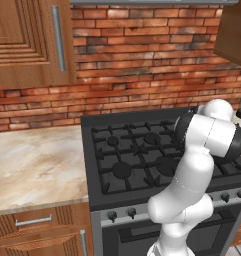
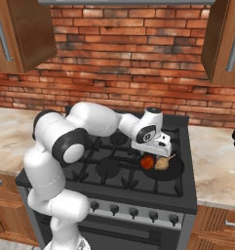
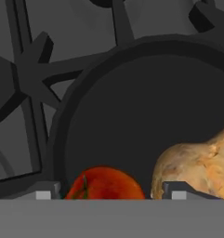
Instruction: Place the pan on the front right burner on the stove. Then place the tomato and the onion in the pan and turn on the front right burner.
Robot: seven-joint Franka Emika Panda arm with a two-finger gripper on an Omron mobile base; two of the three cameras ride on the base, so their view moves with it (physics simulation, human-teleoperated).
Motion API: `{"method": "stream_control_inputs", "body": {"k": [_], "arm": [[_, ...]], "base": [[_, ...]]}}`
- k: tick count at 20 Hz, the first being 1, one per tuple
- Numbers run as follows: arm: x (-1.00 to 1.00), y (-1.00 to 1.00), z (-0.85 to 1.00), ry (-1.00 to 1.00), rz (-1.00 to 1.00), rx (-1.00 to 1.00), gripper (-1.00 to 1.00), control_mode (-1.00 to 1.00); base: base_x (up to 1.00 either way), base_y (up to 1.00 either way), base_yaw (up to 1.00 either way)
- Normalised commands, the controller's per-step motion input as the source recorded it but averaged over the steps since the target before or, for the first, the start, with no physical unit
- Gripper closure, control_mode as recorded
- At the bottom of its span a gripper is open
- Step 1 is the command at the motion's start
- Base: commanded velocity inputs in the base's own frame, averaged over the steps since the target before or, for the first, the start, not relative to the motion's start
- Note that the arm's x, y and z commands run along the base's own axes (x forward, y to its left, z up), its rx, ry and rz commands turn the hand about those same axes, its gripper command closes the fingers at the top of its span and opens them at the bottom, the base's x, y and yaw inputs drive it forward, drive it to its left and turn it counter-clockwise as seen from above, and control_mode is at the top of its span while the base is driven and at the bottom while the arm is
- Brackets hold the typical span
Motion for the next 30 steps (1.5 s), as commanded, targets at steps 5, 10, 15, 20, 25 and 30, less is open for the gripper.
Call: {"method": "stream_control_inputs", "body": {"k": [5, 10, 15, 20, 25, 30], "arm": [[-0.13, 0.0, 0.11, -0.01, -0.01, 0.0, -1.0, -1.0], [-0.28, 0.0, 0.56, -0.1, -0.02, 0.0, -1.0, -1.0], [-0.56, -0.03, 0.5, -0.12, 0.0, 0.0, -1.0, -1.0], [-0.82, -0.15, 0.23, -0.12, 0.0, 0.0, -1.0, -1.0], [-0.79, -0.3, 0.19, -0.18, 0.0, 0.0, -1.0, -1.0], [-0.76, -0.31, 0.1, -0.22, 0.0, 0.0, -1.0, -1.0]], "base": [[0.0, 0.0, 0.0], [0.0, 0.0, 0.0], [0.0, 0.0, 0.0], [0.0, 0.0, 0.0], [0.0, 0.0, 0.0], [0.0, 0.0, 0.0]]}}
